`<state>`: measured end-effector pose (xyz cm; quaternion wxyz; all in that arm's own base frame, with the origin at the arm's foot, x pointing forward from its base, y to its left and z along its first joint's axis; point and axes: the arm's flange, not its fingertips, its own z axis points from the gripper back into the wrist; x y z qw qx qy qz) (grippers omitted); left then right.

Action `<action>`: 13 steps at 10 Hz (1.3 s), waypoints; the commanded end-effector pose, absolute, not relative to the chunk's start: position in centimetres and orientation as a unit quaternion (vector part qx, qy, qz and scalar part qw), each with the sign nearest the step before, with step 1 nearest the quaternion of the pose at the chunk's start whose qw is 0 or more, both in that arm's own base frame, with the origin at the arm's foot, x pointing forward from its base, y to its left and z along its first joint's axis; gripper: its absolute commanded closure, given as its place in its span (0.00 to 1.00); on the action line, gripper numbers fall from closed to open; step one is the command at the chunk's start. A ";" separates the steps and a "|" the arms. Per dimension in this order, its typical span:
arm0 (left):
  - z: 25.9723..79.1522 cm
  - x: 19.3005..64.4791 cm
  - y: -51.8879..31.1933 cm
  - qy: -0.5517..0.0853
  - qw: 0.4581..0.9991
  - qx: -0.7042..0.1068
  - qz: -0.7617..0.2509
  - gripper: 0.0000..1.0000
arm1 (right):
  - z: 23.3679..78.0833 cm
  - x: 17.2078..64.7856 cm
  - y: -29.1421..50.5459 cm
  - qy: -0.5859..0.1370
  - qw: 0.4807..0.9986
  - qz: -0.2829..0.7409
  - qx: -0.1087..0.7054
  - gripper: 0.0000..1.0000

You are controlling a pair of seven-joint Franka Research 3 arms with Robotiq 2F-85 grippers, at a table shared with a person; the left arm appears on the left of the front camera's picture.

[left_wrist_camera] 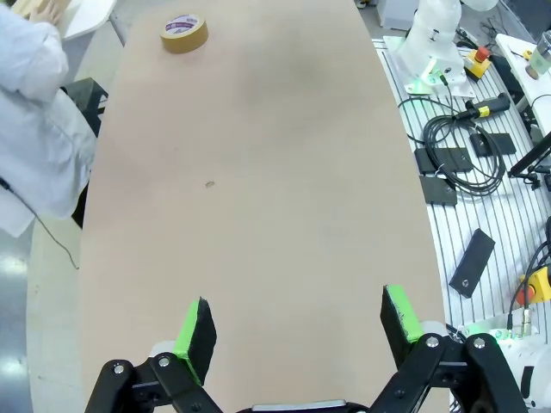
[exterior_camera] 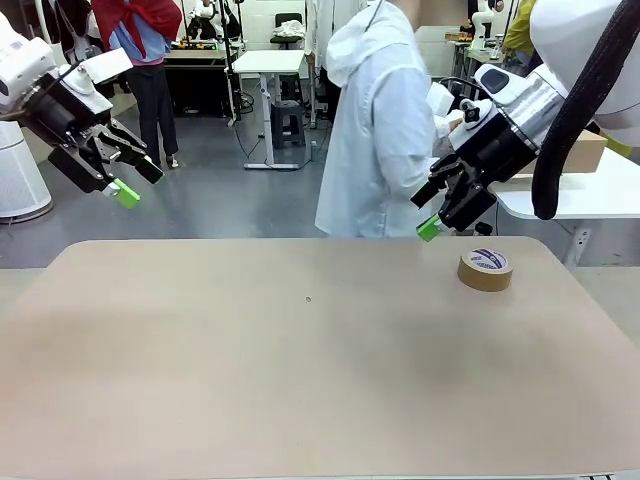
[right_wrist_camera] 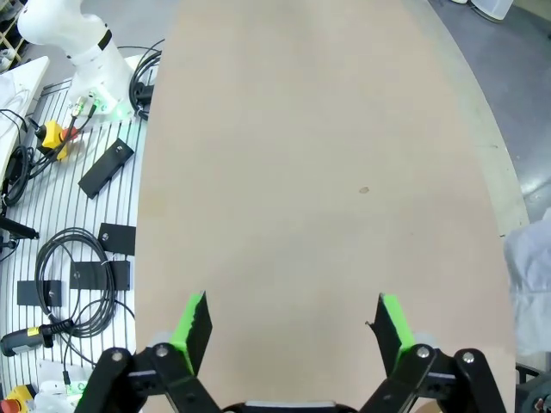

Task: Wrap the clocks to prevent damage.
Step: After the human seals the box with tape, release both hands from the side flaps of the Package Box.

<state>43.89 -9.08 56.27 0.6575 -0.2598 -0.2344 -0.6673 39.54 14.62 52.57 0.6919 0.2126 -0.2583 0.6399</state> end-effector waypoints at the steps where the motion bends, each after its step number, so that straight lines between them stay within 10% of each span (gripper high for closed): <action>1: 56.3 43.9 -9.1 -0.235 0.658 -0.258 -0.667 0.00 | 52.5 39.5 14.7 -0.256 0.690 0.642 0.214 0.00; 7: 55.2 47.3 0.2 -0.388 0.604 -0.428 -0.549 0.00 | 52.1 43.6 3.2 -0.379 0.630 0.540 0.410 0.00; 13: 53.6 45.5 13.5 -0.449 0.663 -0.376 -0.466 0.00 | 49.7 40.9 -9.6 -0.430 0.656 0.468 0.408 0.00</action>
